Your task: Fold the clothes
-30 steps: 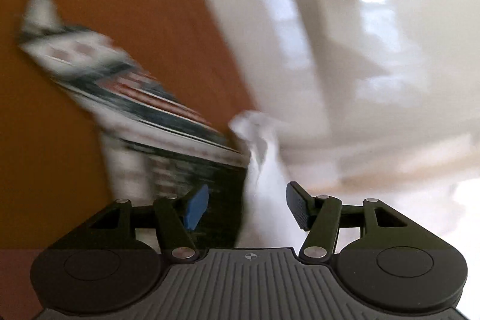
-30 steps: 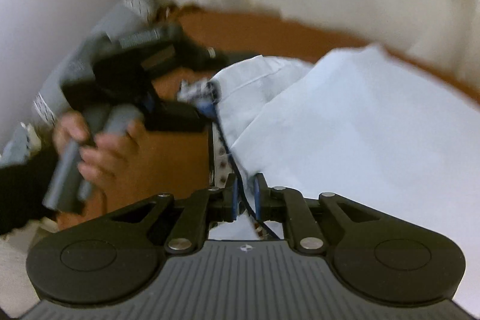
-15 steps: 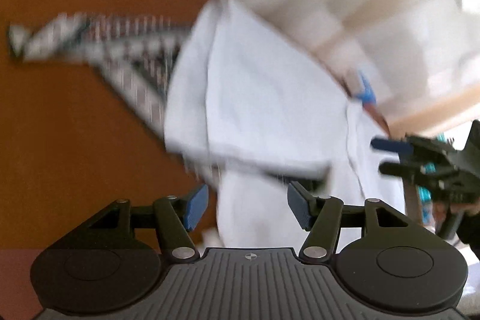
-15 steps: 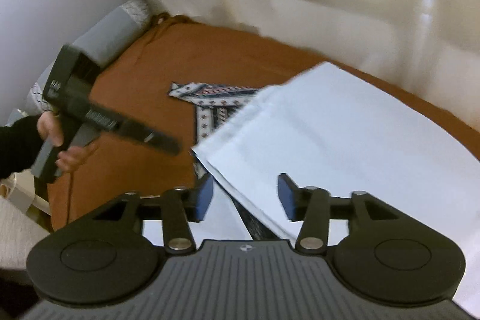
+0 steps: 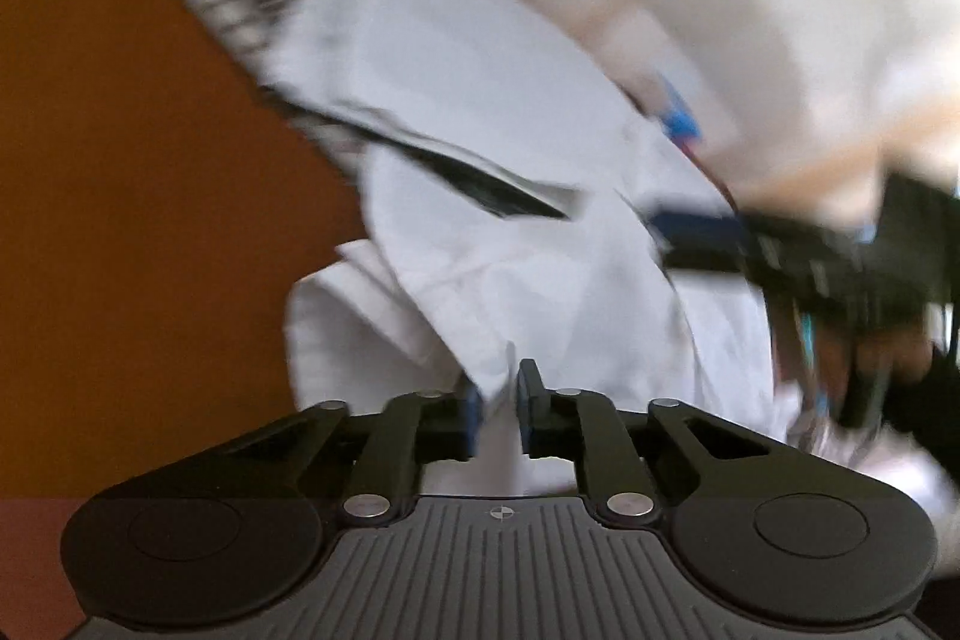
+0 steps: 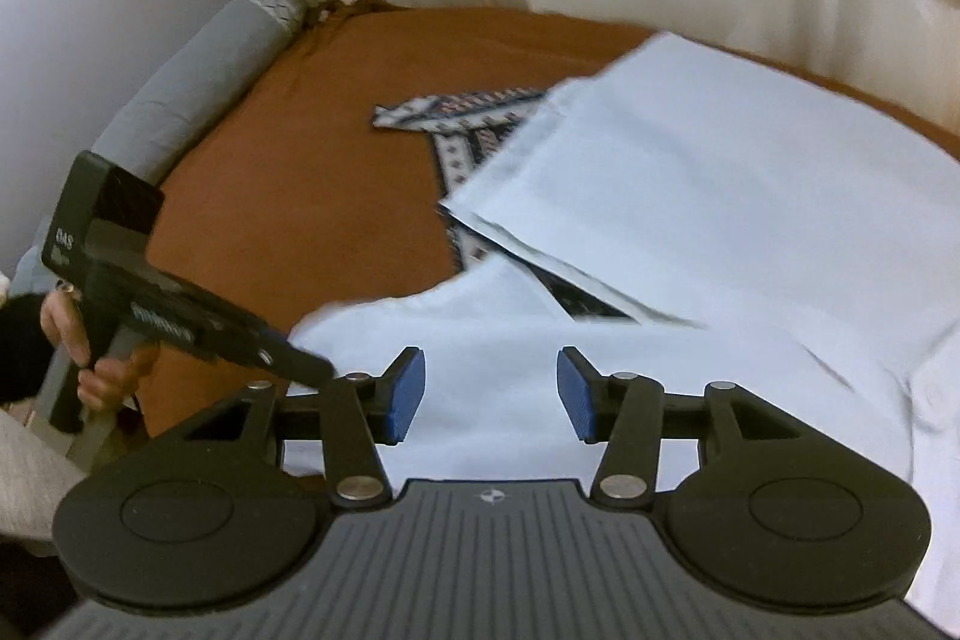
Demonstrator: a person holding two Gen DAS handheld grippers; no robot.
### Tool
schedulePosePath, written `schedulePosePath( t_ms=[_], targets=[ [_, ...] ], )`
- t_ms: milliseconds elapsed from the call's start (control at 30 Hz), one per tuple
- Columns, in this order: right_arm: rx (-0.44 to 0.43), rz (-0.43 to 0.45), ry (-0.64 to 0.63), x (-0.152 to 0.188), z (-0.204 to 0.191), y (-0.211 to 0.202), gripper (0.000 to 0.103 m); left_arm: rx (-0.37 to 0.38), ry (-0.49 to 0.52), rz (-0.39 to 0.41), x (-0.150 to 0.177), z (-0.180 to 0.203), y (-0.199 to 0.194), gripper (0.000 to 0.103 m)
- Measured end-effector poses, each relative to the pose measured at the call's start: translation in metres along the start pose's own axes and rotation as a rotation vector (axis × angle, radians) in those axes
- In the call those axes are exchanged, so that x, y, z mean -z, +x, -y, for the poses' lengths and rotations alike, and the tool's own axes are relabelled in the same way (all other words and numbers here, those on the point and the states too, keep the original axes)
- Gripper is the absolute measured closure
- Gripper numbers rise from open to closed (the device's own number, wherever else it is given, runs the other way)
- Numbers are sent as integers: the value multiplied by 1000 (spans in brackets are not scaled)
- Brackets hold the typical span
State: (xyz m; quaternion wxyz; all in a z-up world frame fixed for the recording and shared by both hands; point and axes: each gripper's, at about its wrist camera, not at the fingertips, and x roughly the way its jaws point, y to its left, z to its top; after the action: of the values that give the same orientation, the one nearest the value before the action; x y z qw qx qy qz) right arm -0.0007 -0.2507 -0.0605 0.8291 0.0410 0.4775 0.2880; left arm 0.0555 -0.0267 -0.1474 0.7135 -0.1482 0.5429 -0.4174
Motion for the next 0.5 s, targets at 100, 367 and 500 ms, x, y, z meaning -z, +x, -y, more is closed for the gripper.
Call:
schedulePosePath(
  t_ms=[100,367,500],
  targets=[
    [-38,-5,-33,-10,-16,1,48,-2,140,-20,12,28,1,89],
    [-75,-123,-58,-23,-47,51,48,-31,218,-10,29,43,9,89],
    [-49,-183,-98,-24,-66,78,44,-32,211,-2,33,42,7,89]
  ],
)
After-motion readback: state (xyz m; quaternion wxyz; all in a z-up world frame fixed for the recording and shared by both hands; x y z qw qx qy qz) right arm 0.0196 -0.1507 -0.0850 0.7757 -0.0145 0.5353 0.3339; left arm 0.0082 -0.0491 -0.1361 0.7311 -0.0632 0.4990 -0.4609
